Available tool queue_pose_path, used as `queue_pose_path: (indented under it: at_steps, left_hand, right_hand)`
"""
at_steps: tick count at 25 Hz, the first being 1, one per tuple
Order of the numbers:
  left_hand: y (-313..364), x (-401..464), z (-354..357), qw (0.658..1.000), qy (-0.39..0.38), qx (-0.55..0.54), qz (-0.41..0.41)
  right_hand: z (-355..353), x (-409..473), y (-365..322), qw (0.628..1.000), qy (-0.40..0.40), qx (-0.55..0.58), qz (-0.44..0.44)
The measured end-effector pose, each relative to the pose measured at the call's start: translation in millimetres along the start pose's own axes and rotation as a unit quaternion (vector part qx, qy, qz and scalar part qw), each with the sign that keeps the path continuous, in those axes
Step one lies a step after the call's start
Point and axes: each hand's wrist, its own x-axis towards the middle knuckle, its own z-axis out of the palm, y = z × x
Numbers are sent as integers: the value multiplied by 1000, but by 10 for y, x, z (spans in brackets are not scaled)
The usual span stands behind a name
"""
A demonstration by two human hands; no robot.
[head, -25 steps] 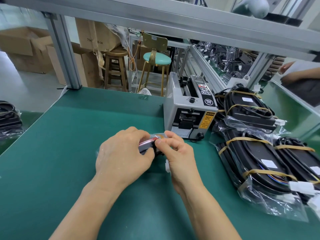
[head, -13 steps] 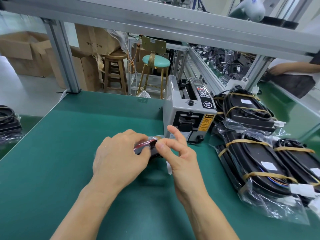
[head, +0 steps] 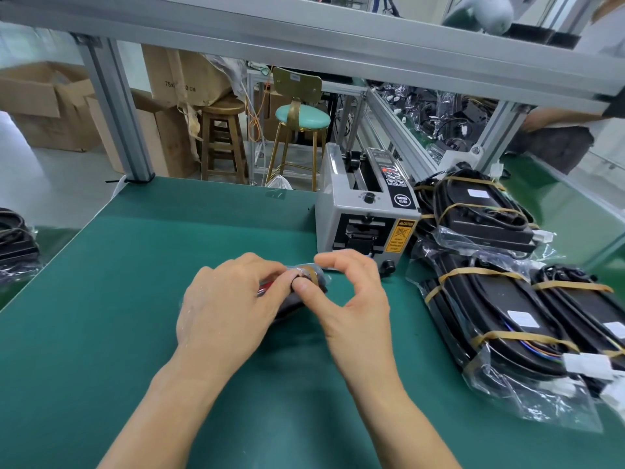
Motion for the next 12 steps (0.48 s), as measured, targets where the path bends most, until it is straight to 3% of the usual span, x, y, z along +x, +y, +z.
queue_pose_path:
  at_steps: [12]
  left_hand:
    - [-21,-10,-3,1000,-10,-15,-6]
  right_hand:
    - [-165,112,-184,993,-57,-98,-39]
